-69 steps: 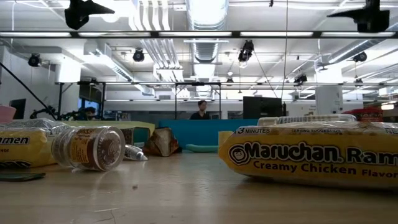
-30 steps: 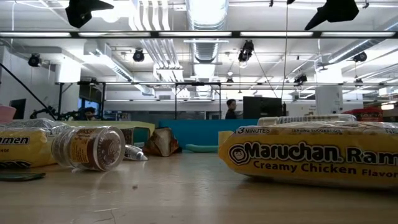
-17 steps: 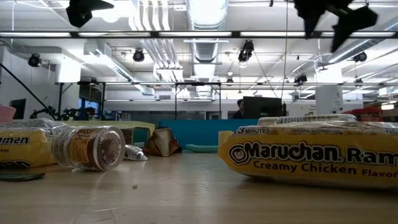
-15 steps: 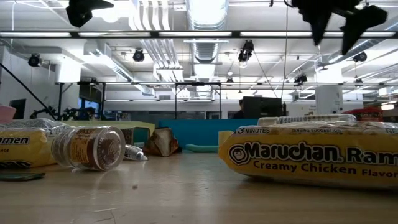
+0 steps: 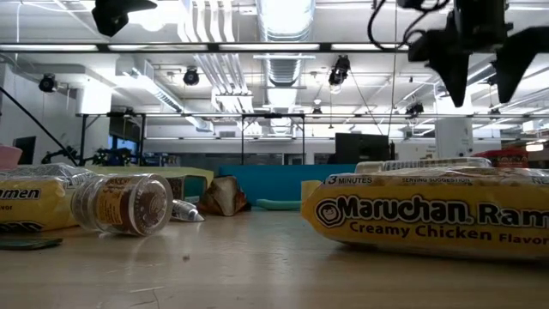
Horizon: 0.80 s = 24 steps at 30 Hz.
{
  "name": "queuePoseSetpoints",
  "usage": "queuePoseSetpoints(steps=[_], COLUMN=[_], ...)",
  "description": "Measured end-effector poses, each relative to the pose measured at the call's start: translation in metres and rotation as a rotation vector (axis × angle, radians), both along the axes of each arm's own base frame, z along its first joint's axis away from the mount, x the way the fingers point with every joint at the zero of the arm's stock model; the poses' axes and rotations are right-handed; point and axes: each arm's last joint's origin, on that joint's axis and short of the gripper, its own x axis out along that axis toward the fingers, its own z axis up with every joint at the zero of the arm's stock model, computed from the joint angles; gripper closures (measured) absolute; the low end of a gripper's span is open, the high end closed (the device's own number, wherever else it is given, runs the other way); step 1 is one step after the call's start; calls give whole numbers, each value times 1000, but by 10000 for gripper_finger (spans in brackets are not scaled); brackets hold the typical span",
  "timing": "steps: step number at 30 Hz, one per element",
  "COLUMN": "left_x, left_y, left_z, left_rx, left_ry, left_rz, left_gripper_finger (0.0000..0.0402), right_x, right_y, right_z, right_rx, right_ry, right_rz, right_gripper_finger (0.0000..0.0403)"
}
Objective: Pick & Place Food Item
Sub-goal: Put the right red seasoning can into the light green bin
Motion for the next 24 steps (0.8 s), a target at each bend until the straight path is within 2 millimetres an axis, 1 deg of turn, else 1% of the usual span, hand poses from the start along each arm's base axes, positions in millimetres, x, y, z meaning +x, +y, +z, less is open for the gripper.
queuePoseSetpoints(steps=[3,13,20,24], left_x=[0,1,1,1], left_y=[0,-1,-1,-1], left_z=[0,0,0,0], left_rx=[8,-4,-26,-27], left_ry=[1,2,2,2], left_rz=[-4,-26,-19,-19], left_gripper_finger=[105,105,105,105], right_x=[-4,-19,-22,-22], right_y=[0,1,1,1], right_z=[-16,-62,-73,-81], right_rx=[-4,31,31,31], right_ry=[1,-89,-81,-90], right_rz=[-24,-93,-105,-109], right_gripper_finger=[68,68,72,94])
